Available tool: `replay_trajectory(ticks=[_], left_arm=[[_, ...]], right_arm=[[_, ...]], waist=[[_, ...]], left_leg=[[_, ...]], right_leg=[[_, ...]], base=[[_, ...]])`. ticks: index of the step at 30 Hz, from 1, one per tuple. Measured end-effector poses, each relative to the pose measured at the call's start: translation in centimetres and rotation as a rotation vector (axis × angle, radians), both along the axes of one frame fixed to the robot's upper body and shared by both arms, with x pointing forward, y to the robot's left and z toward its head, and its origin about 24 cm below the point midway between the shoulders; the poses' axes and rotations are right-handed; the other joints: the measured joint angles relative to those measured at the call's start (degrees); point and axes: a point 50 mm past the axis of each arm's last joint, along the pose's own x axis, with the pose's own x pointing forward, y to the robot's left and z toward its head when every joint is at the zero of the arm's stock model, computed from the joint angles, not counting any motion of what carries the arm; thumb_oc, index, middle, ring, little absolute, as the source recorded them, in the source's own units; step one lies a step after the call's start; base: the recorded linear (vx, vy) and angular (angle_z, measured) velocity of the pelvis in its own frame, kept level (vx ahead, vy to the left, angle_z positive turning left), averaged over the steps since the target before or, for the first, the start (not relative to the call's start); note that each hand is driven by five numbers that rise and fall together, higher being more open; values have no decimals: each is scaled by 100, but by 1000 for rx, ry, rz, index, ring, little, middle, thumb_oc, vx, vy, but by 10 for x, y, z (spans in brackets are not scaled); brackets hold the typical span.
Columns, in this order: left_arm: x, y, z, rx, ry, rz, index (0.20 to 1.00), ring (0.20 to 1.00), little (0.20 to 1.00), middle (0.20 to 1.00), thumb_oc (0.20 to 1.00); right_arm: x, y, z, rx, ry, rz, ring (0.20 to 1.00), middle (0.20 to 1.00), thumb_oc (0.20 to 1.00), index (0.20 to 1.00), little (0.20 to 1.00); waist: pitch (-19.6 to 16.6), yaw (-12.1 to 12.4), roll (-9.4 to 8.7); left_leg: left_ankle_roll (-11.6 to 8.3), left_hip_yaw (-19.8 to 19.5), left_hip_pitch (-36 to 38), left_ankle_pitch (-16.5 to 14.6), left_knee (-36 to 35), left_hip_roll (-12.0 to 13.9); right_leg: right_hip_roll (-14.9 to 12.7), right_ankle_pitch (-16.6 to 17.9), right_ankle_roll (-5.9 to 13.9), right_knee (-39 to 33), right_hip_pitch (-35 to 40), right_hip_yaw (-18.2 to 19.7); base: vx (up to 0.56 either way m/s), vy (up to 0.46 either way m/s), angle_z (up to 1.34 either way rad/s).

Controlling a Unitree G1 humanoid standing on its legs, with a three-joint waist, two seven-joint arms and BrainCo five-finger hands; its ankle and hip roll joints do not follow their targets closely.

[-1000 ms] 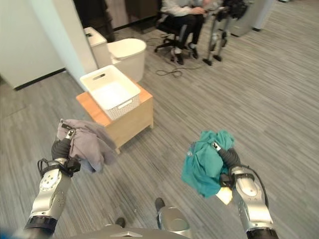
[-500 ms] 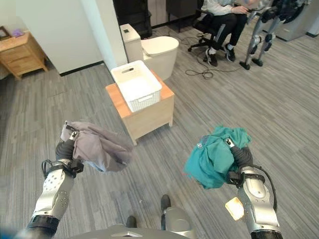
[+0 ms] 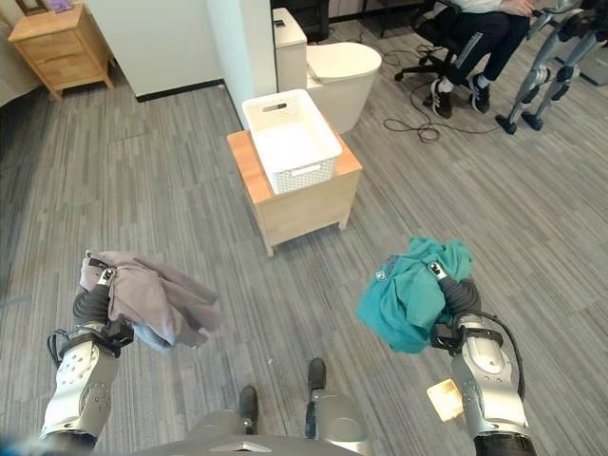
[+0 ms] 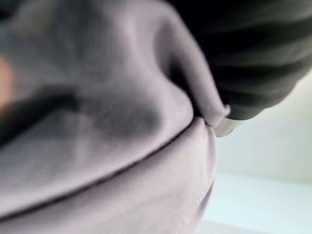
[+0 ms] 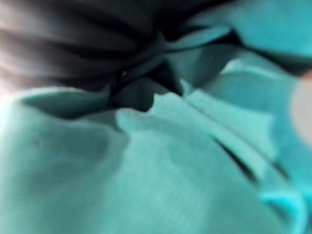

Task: Pick up bed clothes into laundry basket.

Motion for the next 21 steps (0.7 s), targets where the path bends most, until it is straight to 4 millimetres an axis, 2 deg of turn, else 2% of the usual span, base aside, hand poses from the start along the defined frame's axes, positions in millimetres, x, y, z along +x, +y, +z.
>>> replay_trajectory(ticks=[1,2,3,4,6,7,8,9,10,12,13,14,15,16,17,18,19,20,21], left_arm=[[3,1,0,-9,-1,9,200,200,200,200,200],[5,3,0,-11,-4,16,200,200,200,200,200],[7,3,-2,-15,5,19,200,200,200,200,200],[7,3,-3,-17,9,18,200,200,200,200,200],[6,6,0,-3,5,26,200,200,200,200,200],[8,6,-1,-6,6,26,200,200,200,200,200],[10,5,1,-6,0,25,200,200,200,200,200],[16,4,5,-3,-14,17,200,200,200,200,200],[19,4,5,-3,-16,18,200,200,200,200,200],[21,4,5,-3,-13,16,200,200,200,200,200],[27,3,10,0,-34,6,200,200,200,200,200],[31,-1,13,2,-47,-10,200,200,200,200,200],[31,-3,14,12,-44,-27,200,200,200,200,200],[29,-4,12,16,-37,-37,200,200,200,200,200],[28,-6,12,14,-39,-44,200,200,200,200,200],[28,-9,9,0,-36,-49,200,200,200,200,200],[31,-17,7,-24,-44,-62,200,200,200,200,200],[40,-26,10,-48,-67,-80,200,200,200,200,200],[38,-30,6,-75,-62,-88,200,200,200,200,200]], right_arm=[[4,-1,3,-8,-11,9,200,200,200,200,200],[7,0,6,-8,-21,10,200,200,200,200,200],[7,0,5,-7,-19,11,200,200,200,200,200],[0,-1,0,-10,7,4,200,200,200,200,200],[-3,-4,-2,-13,17,-8,200,200,200,200,200],[-5,-4,-4,-9,22,-16,200,200,200,200,200],[-5,-4,-4,-3,17,-21,200,200,200,200,200],[-6,-5,-4,-2,15,-28,200,200,200,200,200],[-5,-4,-4,-3,14,-27,200,200,200,200,200],[-4,-2,-2,-3,7,-17,200,200,200,200,200],[-3,0,1,-5,-5,-6,200,200,200,200,200],[-3,1,1,-5,-4,3,200,200,200,200,200],[-6,2,-2,-2,9,9,200,200,200,200,200],[-4,5,-6,6,21,23,200,200,200,200,200],[-3,5,-6,5,20,26,200,200,200,200,200],[-1,3,-5,6,18,25,200,200,200,200,200],[1,1,-4,10,10,24,200,200,200,200,200],[-3,-5,-3,15,11,2,200,200,200,200,200],[-2,-3,-3,12,16,17,200,200,200,200,200]], waist=[[110,-2,10],[259,-12,39],[359,-38,65],[383,-107,105],[398,-263,120],[391,-364,137],[393,-375,143],[435,-530,111],[443,-549,102],[442,-641,109],[446,-675,142],[413,-690,113],[307,-742,23],[274,-786,-10],[257,-799,-37],[222,-768,-32],[180,-731,-47],[186,-545,-140],[160,-430,-291]], left_leg=[[191,25,8,-36,21,-72],[129,15,14,-125,139,-5],[113,-16,45,-212,301,-4],[158,-72,114,-256,291,-2],[201,-248,6,-249,241,35],[149,-425,-1,-284,11,66],[163,-497,8,-276,-45,94],[300,-572,-67,-184,56,81],[311,-649,-99,-147,123,62],[138,-721,-44,-270,289,92],[43,-810,-96,-362,360,157],[-70,-878,-26,-421,297,240],[-128,-965,61,-458,179,266],[-207,-997,427,-481,-17,491],[-324,-982,384,-490,505,575],[-569,-934,48,-803,1794,719],[-656,-952,-519,-709,3009,816],[-387,-829,-1233,-56,4360,898],[-257,-765,-1508,393,4793,884]], right_leg=[[-46,26,120,623,-304,21],[-101,17,138,1221,-528,70],[-137,52,236,1919,-798,201],[-113,-197,378,2326,-1072,306],[-71,-452,418,1943,-1156,490],[-39,-550,349,1573,-1184,551],[7,-594,397,1298,-1095,584],[-35,-641,518,763,-958,727],[-40,-643,529,572,-861,799],[-137,-580,532,56,-614,884],[-243,-579,536,22,-571,617],[-289,-595,533,374,-573,425],[-312,-724,533,427,-404,412],[-177,-569,382,449,-255,270],[-59,-552,145,525,-143,163],[110,-707,-221,684,-40,70],[229,-837,-469,841,-31,-28],[273,-925,-606,929,19,-7],[256,-854,-699,905,104,22]], base=[[81,84,-15],[257,96,-7],[294,29,5],[408,26,16],[404,-55,47],[463,-113,61],[322,-83,59],[355,-117,52],[460,-183,43],[568,-274,25],[435,-243,44],[295,-165,55],[344,-199,59],[357,-247,57],[635,-559,44],[565,-601,25],[506,-535,9],[372,-273,-13],[393,-152,-21]])
